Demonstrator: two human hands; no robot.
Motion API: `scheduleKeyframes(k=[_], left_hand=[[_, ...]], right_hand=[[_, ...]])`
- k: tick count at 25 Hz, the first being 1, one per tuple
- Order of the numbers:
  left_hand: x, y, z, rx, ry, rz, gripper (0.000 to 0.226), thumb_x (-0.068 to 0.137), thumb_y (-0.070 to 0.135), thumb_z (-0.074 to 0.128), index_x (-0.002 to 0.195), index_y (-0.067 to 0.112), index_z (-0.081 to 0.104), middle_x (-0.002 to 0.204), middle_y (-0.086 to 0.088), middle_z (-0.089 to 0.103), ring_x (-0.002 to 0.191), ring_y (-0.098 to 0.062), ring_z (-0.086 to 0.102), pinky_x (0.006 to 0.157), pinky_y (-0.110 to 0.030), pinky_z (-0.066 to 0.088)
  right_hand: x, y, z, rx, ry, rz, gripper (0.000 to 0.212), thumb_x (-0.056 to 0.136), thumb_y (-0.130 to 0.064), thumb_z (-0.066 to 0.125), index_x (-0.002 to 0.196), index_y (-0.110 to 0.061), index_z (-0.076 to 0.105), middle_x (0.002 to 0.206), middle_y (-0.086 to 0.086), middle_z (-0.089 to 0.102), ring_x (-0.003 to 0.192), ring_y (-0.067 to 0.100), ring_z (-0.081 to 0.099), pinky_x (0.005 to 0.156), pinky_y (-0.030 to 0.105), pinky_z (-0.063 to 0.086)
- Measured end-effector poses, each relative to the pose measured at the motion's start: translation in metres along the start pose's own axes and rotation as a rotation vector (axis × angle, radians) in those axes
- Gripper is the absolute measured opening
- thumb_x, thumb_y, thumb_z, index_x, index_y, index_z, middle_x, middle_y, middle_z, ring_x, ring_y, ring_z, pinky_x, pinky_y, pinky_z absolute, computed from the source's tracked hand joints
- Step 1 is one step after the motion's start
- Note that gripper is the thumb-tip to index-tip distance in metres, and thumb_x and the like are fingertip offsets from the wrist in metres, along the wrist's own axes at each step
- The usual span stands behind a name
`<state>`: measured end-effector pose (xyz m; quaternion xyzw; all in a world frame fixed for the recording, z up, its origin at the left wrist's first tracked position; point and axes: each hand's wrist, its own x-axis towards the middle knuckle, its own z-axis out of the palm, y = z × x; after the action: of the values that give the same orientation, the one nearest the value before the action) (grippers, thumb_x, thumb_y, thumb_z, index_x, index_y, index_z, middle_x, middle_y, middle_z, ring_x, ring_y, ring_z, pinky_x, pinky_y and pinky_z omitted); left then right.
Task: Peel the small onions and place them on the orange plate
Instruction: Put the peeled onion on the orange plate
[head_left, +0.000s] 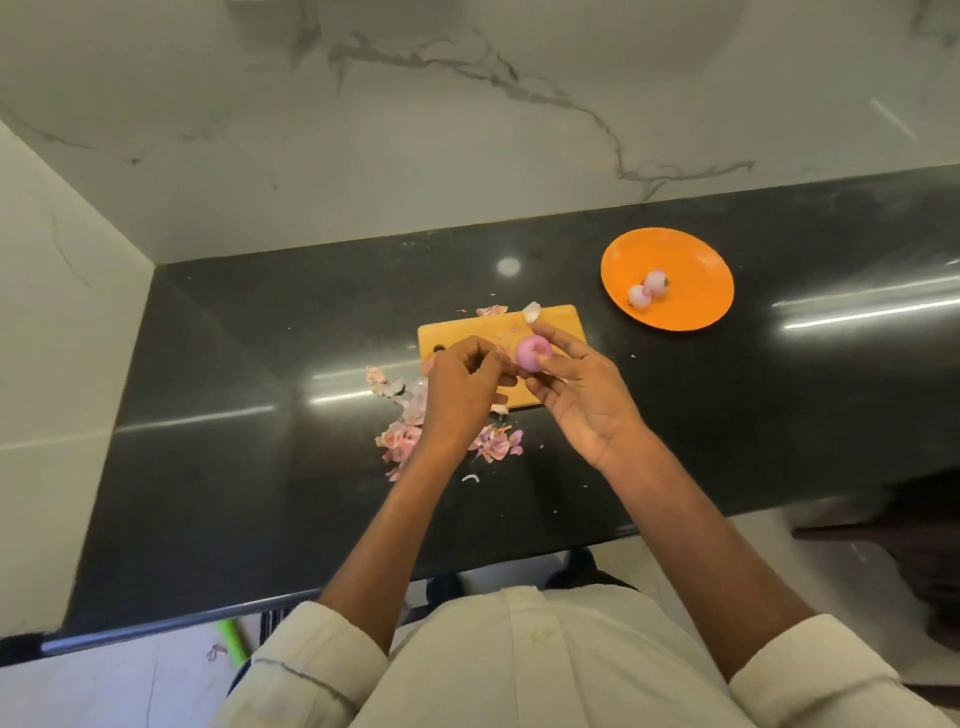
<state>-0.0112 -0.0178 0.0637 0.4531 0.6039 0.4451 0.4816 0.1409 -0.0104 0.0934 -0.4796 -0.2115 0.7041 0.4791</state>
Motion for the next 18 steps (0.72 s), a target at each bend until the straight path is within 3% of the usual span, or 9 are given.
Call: scheduleKeyframes(k=[4,7,10,13,15,18], left_hand=[[0.021,-0.001,0.052,0.093,-0.012,0.026,0.026,0.103,0.003,0.053,0.112,0.015,0.074,0.100,0.000,0.080,0.097,-0.011,0.076,0.082,-0.036,0.064],[0.039,0.000,0.096,0.276,-0.071,0.120,0.023,0.102,0.009,0.057,0.105,0.018,0.079,0.096,0.007,0.077,0.081,-0.001,0.068,0.073,-0.022,0.052],[0.055,0.000,0.142,0.453,-0.211,0.192,0.015,0.100,0.017,0.063,0.096,0.013,0.077,0.094,0.000,0.077,0.083,-0.013,0.068,0.081,-0.036,0.055],[0.072,-0.010,0.172,0.646,-0.266,0.268,0.012,0.103,0.024,0.066,0.101,0.013,0.069,0.101,-0.004,0.071,0.090,-0.020,0.065,0.084,-0.043,0.055],[0.082,-0.019,0.183,0.795,-0.283,0.324,0.019,0.102,0.027,0.068,0.115,0.012,0.066,0.114,-0.007,0.068,0.104,-0.025,0.065,0.088,-0.039,0.052],[0.093,-0.032,0.197,1.074,-0.304,0.371,0.044,0.102,0.032,0.063,0.141,0.014,0.057,0.148,-0.008,0.056,0.141,-0.028,0.050,0.114,-0.046,0.040]], right_hand=[[0.017,-0.021,-0.043,0.019,0.153,0.025,0.028,0.099,0.002,0.065,0.120,-0.015,0.073,0.119,0.016,0.074,0.097,0.024,0.072,0.081,0.030,0.061],[0.032,-0.042,-0.077,-0.079,0.322,-0.055,0.023,0.097,-0.005,0.071,0.117,-0.016,0.074,0.112,0.008,0.078,0.101,0.022,0.073,0.089,0.034,0.059],[0.052,-0.067,-0.117,-0.135,0.430,-0.145,0.019,0.094,-0.005,0.076,0.107,-0.019,0.076,0.106,0.002,0.078,0.105,0.020,0.075,0.086,0.030,0.062],[0.080,-0.083,-0.147,-0.325,0.511,-0.204,0.017,0.090,-0.012,0.082,0.099,-0.024,0.075,0.099,-0.002,0.078,0.098,0.016,0.076,0.087,0.034,0.064],[0.105,-0.089,-0.165,-0.564,0.575,-0.237,0.020,0.089,-0.020,0.085,0.106,-0.025,0.075,0.103,-0.005,0.076,0.099,0.012,0.073,0.087,0.033,0.062],[0.137,-0.098,-0.181,-0.835,0.599,-0.294,0.028,0.093,-0.025,0.080,0.120,-0.020,0.072,0.112,-0.004,0.071,0.103,0.013,0.066,0.080,0.023,0.050]])
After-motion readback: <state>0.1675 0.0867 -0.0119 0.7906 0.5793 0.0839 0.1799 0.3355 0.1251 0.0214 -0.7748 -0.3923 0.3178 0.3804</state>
